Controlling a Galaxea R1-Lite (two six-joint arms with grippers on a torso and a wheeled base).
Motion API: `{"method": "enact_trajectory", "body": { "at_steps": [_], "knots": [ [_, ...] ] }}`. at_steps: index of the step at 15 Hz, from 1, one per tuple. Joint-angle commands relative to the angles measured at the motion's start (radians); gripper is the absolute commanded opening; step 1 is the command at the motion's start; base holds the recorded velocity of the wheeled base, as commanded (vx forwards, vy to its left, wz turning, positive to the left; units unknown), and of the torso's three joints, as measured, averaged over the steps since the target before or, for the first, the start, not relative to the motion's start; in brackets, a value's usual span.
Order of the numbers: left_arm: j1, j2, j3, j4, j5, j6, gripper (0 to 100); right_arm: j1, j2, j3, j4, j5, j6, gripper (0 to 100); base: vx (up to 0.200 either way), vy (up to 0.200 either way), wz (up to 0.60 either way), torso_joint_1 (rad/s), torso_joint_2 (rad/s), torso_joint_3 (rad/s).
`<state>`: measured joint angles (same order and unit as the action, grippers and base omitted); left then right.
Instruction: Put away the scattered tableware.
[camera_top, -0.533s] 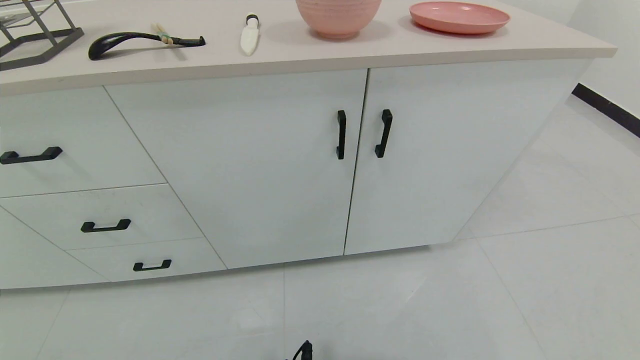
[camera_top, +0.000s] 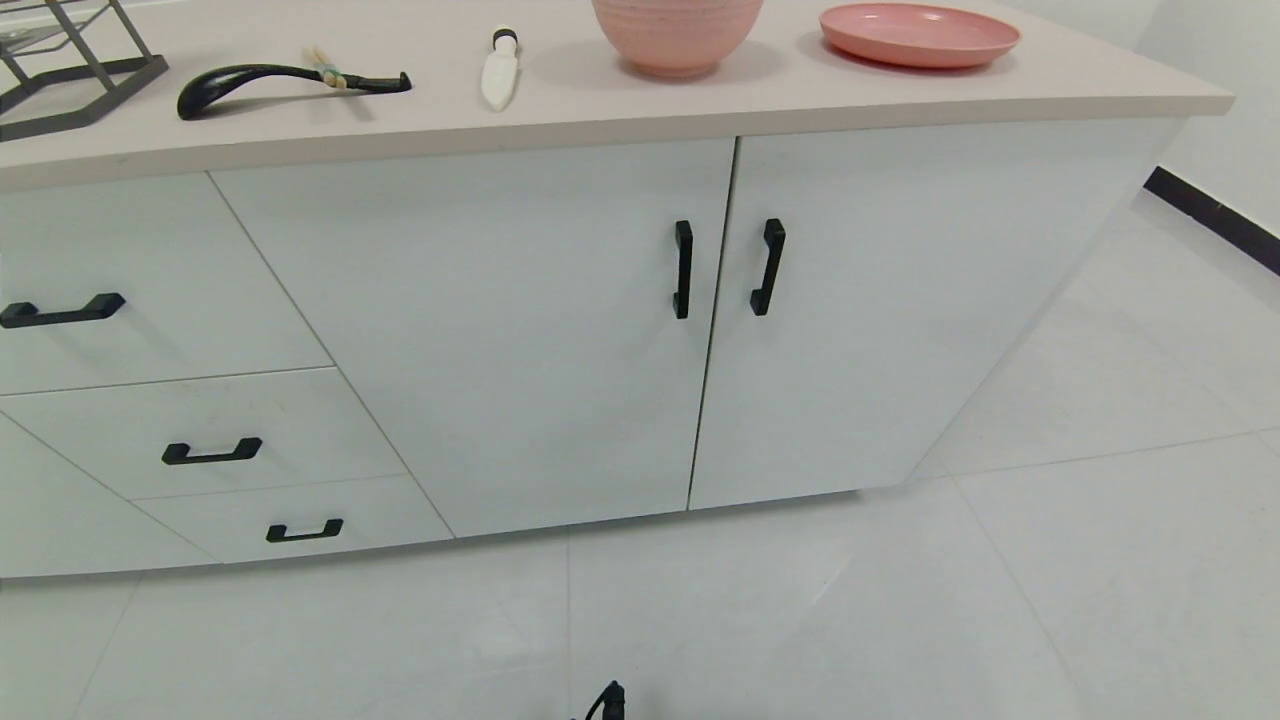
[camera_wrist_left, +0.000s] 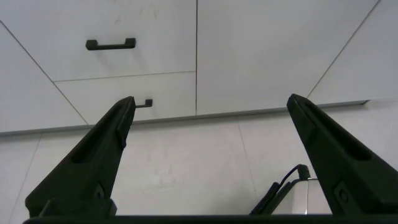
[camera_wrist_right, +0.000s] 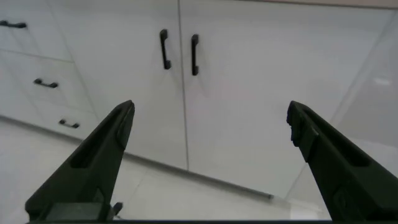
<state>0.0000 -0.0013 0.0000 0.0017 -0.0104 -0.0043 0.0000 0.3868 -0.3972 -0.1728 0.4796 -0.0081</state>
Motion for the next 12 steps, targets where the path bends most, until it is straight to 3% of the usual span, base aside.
{"method": "enact_trajectory", "body": {
  "at_steps": [1, 5, 12],
  "knots": [
    [0.000, 0.001, 0.000, 0.000, 0.000, 0.000, 100, 0.015, 0.256, -0.097, -0.002, 0.063, -0.007, 100, 0.000, 0.000, 0.00, 0.000, 0.00, 0.000],
    [0.000, 0.001, 0.000, 0.000, 0.000, 0.000, 100, 0.058, 0.432, -0.178, -0.007, 0.057, -0.170, 100, 0.000, 0.000, 0.00, 0.000, 0.00, 0.000],
    [0.000, 0.001, 0.000, 0.000, 0.000, 0.000, 100, 0.086, 0.509, -0.163, -0.047, 0.060, -0.185, 100, 0.000, 0.000, 0.00, 0.000, 0.00, 0.000]
  ]
}}
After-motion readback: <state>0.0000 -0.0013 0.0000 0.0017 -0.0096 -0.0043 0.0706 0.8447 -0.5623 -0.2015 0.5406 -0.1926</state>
